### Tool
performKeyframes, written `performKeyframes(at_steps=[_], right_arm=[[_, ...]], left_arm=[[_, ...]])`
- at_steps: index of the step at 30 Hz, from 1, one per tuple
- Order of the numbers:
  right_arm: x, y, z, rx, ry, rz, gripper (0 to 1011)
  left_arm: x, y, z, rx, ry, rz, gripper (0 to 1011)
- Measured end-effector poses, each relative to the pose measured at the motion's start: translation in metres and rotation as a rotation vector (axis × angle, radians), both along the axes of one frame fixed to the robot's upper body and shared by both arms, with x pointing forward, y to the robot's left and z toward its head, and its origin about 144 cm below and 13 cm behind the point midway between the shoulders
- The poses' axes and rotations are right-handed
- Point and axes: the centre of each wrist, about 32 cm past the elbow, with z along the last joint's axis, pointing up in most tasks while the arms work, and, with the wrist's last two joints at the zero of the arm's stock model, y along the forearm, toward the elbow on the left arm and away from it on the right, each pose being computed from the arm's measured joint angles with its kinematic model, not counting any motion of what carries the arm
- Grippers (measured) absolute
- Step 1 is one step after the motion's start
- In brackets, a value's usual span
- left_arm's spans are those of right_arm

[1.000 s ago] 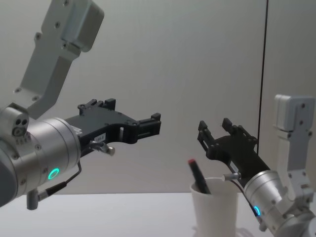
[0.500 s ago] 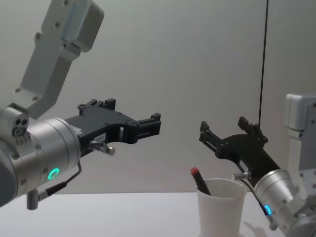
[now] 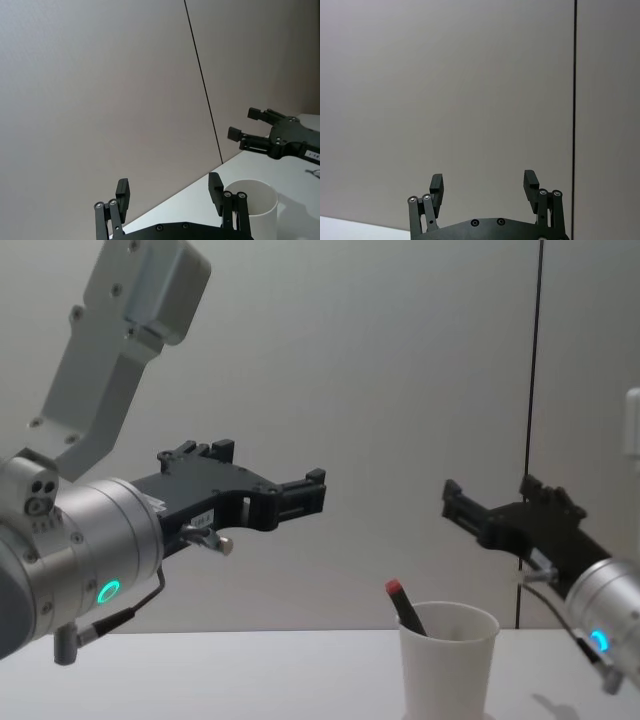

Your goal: Place the pen into the pen holder.

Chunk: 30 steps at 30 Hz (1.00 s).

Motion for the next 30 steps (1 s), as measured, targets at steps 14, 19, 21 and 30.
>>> performKeyframes(at_steps=[14,19,21,30], right_arm=[[-0.039,-0.035,0.039,-0.093,0.136,-0.067,1001],[-0.053,-0.042,0.046,-0.129,0.158,-0.093,1001],[-0.06,-0.045,0.049,-0.147,0.172,-0.107,1001],[-0.084,-0.059,0.059,-0.214,0.202,-0.153,1001]], left_arm=[[0.0,0.0,0.0,0.0,0.0,0.0,1004],[0.0,0.0,0.0,0.0,0.0,0.0,1004],[0.0,0.0,0.0,0.0,0.0,0.0,1004],[0.0,0.0,0.0,0.0,0.0,0.0,1004]])
